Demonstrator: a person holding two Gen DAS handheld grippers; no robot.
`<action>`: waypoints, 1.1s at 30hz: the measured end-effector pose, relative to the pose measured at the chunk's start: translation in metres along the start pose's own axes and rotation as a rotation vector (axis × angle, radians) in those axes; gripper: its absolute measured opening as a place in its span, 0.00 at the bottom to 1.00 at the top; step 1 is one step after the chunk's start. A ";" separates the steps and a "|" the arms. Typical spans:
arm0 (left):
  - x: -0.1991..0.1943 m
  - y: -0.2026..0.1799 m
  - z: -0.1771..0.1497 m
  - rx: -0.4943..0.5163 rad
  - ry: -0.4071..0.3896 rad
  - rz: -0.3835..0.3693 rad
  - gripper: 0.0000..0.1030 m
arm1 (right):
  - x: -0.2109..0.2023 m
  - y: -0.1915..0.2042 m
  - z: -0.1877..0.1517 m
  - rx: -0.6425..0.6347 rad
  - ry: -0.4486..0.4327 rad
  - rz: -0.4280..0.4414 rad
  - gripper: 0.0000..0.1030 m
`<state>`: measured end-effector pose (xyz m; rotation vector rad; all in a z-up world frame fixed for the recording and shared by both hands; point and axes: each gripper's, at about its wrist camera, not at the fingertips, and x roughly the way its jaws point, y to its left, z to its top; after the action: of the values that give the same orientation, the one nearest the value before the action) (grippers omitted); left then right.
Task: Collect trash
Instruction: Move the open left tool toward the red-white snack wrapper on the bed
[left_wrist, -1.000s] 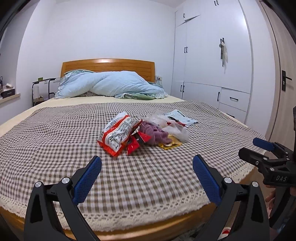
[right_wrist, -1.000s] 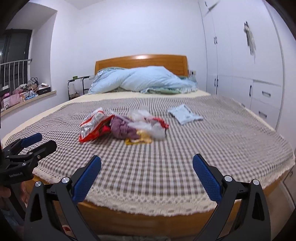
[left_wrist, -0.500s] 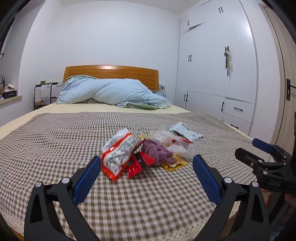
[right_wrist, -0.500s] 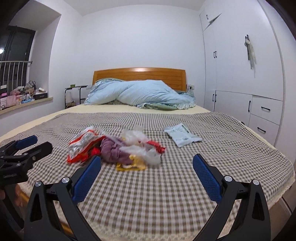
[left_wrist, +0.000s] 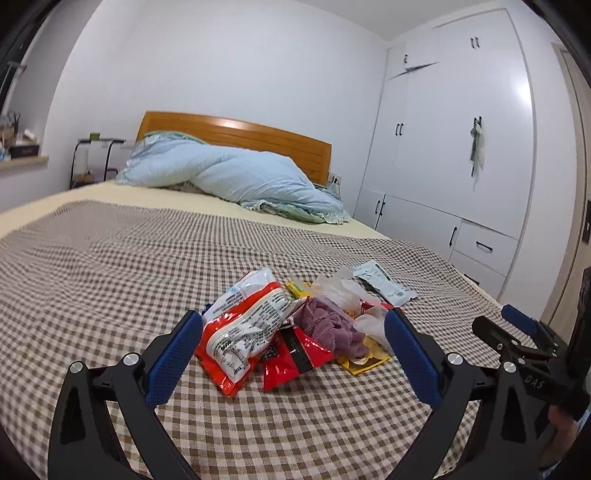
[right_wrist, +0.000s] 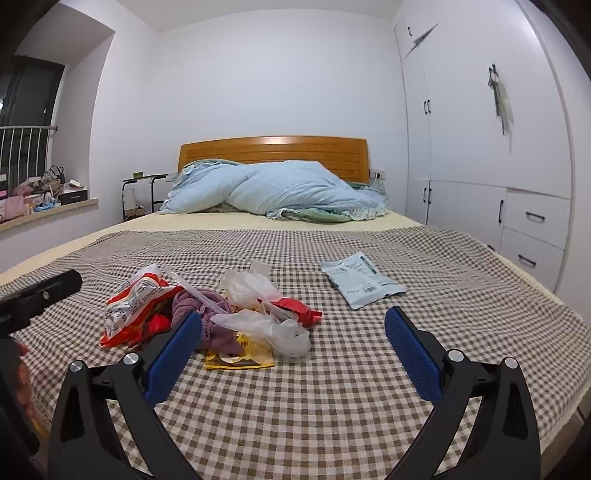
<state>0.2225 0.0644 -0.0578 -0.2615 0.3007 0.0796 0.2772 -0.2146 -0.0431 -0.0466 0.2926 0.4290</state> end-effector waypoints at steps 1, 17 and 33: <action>0.002 0.002 -0.002 -0.003 0.006 -0.003 0.93 | 0.001 0.001 0.000 -0.001 0.007 0.002 0.92; 0.018 0.012 -0.016 0.010 0.054 -0.016 0.93 | 0.004 0.019 -0.013 -0.029 0.018 -0.109 0.92; 0.025 0.003 -0.020 0.061 0.072 -0.010 0.93 | 0.020 0.017 -0.015 -0.019 0.066 -0.134 0.92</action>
<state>0.2405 0.0627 -0.0840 -0.2057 0.3724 0.0515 0.2833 -0.1929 -0.0629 -0.0989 0.3477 0.2973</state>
